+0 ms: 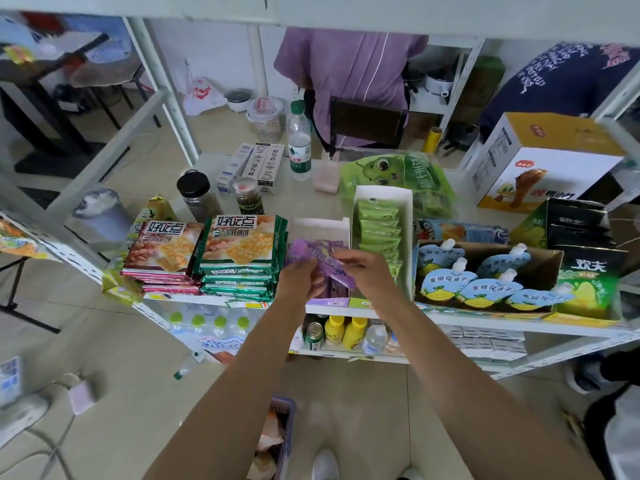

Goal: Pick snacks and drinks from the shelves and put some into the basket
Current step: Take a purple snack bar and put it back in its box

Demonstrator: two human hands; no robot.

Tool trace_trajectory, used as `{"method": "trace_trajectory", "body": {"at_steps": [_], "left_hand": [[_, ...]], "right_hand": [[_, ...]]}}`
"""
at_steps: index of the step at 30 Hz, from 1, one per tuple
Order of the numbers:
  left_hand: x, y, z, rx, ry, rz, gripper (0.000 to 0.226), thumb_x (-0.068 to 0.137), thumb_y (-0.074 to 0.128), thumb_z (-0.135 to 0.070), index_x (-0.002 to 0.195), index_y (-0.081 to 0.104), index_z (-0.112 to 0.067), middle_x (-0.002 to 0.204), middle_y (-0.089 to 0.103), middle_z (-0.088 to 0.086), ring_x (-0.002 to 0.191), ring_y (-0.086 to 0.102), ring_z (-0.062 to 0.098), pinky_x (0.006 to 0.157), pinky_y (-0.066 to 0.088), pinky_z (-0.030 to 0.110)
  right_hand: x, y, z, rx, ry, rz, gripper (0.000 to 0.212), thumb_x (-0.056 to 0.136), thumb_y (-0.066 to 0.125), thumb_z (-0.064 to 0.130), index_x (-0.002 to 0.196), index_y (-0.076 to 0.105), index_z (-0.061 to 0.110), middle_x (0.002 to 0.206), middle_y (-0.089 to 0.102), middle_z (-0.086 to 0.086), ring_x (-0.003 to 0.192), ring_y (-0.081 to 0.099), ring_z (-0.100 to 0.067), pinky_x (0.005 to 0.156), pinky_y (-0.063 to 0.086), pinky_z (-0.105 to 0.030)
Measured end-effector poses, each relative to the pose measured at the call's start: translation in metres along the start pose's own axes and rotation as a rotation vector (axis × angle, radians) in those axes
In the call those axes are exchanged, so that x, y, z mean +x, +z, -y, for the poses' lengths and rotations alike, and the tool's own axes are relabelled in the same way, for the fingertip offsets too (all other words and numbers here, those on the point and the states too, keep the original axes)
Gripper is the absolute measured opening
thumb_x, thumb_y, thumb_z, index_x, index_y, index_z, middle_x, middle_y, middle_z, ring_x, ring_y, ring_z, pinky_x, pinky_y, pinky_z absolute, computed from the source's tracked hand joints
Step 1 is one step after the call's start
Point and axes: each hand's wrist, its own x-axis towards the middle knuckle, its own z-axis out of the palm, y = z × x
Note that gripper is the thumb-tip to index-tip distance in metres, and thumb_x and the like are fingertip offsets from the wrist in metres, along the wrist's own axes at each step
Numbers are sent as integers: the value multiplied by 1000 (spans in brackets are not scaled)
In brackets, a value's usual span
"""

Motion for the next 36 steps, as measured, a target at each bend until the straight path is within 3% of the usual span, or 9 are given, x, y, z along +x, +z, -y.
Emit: {"method": "trace_trajectory", "body": {"at_steps": [3,6,9,11,14,17,24,28,36], "left_hand": [[-26,-1,-7,-122,111,6,13,97,57,-16,93,64,-6,70,65,7,60,61,16,60,54,25],[-50,-6,-17,-183,233,47,23,98,55,-15,113,64,-1,89,65,11,76,63,19,60,56,22],[-73,-13,-24,-201,313,64,20,98,54,-12,107,68,-1,93,68,11,81,65,18,68,57,23],[-85,-16,-27,-227,347,41,20,99,52,-11,104,70,-3,92,70,8,81,67,16,71,58,24],[-98,-20,-32,-319,362,4,18,98,54,-13,98,71,-7,88,69,6,78,67,15,69,58,24],[-107,-22,-37,-372,378,13,15,97,57,-13,95,71,-7,86,68,7,77,67,16,72,60,25],[-118,-24,-37,-292,410,105,12,94,58,-14,98,68,-8,93,73,9,84,70,20,85,59,29],[-121,-26,-39,-301,408,113,12,92,60,-13,99,69,-8,94,74,12,81,71,20,78,60,27],[-123,-26,-44,-338,416,113,10,92,60,-10,96,69,-7,95,75,12,83,72,22,84,60,30]], "right_hand": [[-11,-20,11,90,-30,80,41,85,53,-19,100,75,13,102,72,-10,93,68,-21,87,55,-28],[-21,-35,20,129,-47,119,41,88,52,-16,98,74,17,99,74,-4,91,69,-17,78,57,-24],[-31,-41,30,275,-44,98,30,90,59,-8,107,69,15,97,74,-7,83,70,-15,67,54,-19],[-37,-41,34,407,6,92,19,91,65,6,109,66,11,94,74,-8,79,71,-19,70,58,-27],[-45,-40,37,496,47,76,24,93,64,20,110,64,5,92,73,-8,76,71,-22,68,59,-30],[-50,-37,41,535,21,14,15,95,60,13,103,65,1,80,71,-10,67,69,-19,59,56,-25],[-57,-30,56,607,-82,-63,6,93,58,3,93,64,1,64,69,-8,54,66,-16,59,57,-23],[-59,-27,59,607,-97,-80,6,93,58,2,95,64,0,67,69,-11,55,67,-17,60,58,-23],[-63,-22,58,578,-189,-129,9,91,63,2,99,67,5,76,73,-5,64,68,-15,63,58,-24]]}}
